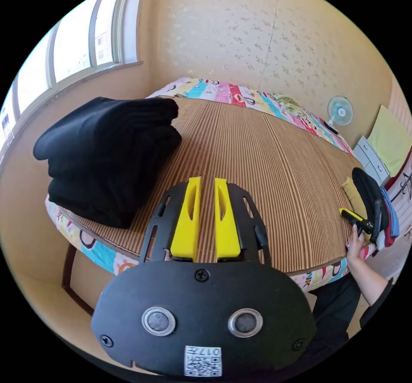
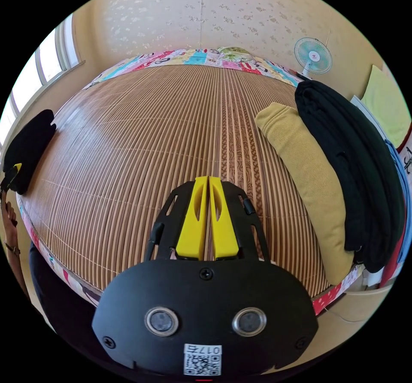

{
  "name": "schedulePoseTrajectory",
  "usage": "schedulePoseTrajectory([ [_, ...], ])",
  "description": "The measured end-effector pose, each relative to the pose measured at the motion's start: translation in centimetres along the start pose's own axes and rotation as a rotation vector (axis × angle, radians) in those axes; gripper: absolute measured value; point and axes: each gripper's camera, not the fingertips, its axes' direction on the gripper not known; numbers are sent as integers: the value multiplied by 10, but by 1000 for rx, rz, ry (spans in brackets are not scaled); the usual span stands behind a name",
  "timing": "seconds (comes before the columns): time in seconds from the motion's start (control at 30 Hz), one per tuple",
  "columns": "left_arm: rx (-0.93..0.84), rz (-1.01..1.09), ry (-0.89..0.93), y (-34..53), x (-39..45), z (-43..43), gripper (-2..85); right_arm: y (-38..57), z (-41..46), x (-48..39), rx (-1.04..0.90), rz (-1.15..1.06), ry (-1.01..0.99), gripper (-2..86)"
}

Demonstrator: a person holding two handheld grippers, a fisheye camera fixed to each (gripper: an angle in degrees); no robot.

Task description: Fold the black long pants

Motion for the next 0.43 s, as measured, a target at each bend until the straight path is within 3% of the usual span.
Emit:
schedulePoseTrajectory([
  [0.1, 33, -45, -74, -15, -30, -25, 108, 0, 3, -6, -1, -10, 22, 5],
  [0.23, 80, -62, -14, -27, -51, -51, 79, -1, 6, -12, -2, -17, 38, 6],
  [0.33, 214, -73, 56, -21, -44, -85, 94, -1, 9, -16, -3, -19, 45, 5],
  [0.43, 314, -124, -165, -14, -25, -107, 99, -1, 12, -20, -4, -23, 54, 5],
])
